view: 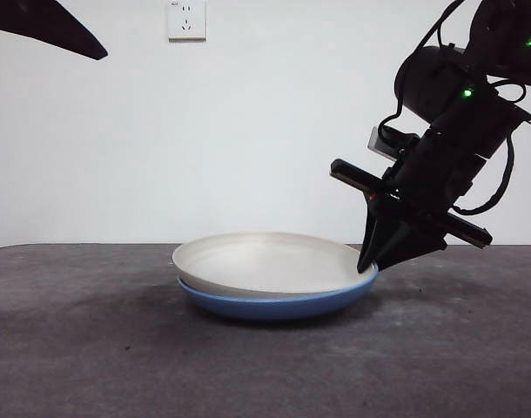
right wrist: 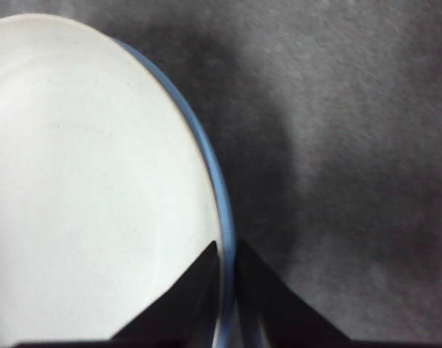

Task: Pick up the white plate, put it on the blue plate, put it on desk

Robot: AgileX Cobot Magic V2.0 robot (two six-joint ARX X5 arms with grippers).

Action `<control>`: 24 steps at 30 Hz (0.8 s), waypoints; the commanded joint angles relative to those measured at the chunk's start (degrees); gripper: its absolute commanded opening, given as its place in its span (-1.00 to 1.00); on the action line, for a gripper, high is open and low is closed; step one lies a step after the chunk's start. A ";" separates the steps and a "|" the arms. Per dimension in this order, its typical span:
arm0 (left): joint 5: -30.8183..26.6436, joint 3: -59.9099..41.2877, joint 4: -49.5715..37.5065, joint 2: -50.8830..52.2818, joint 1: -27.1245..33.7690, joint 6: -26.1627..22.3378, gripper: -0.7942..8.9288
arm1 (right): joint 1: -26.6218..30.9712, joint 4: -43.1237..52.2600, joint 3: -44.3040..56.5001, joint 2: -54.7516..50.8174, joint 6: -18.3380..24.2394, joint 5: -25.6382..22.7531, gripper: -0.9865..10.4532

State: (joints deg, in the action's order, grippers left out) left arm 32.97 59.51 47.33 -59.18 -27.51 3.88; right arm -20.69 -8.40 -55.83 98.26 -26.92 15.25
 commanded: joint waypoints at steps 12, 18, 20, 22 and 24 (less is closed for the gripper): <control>0.28 0.42 -0.59 -0.20 -0.28 -0.85 -0.20 | -0.68 -0.70 -1.25 0.79 -0.92 1.31 -0.42; 0.28 0.42 -0.57 -0.20 -0.28 -0.85 -0.20 | -0.68 -1.11 -1.22 0.09 -0.33 1.22 -0.36; 0.28 0.42 -0.57 -0.20 -0.28 -0.85 -0.20 | -0.59 -1.40 -1.25 -1.05 0.22 1.22 -0.32; 0.28 0.42 -0.57 -0.20 -0.28 -0.83 -0.20 | -0.55 -2.19 -1.25 -3.17 1.57 0.98 -0.32; 0.28 0.42 -0.57 -0.20 -0.28 -0.83 -0.20 | -0.50 -3.26 -1.25 -5.53 3.04 0.42 -0.32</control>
State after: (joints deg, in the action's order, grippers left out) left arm 32.97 59.51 47.35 -59.18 -27.51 3.88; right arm -20.95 -11.81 -55.90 93.14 -25.71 16.05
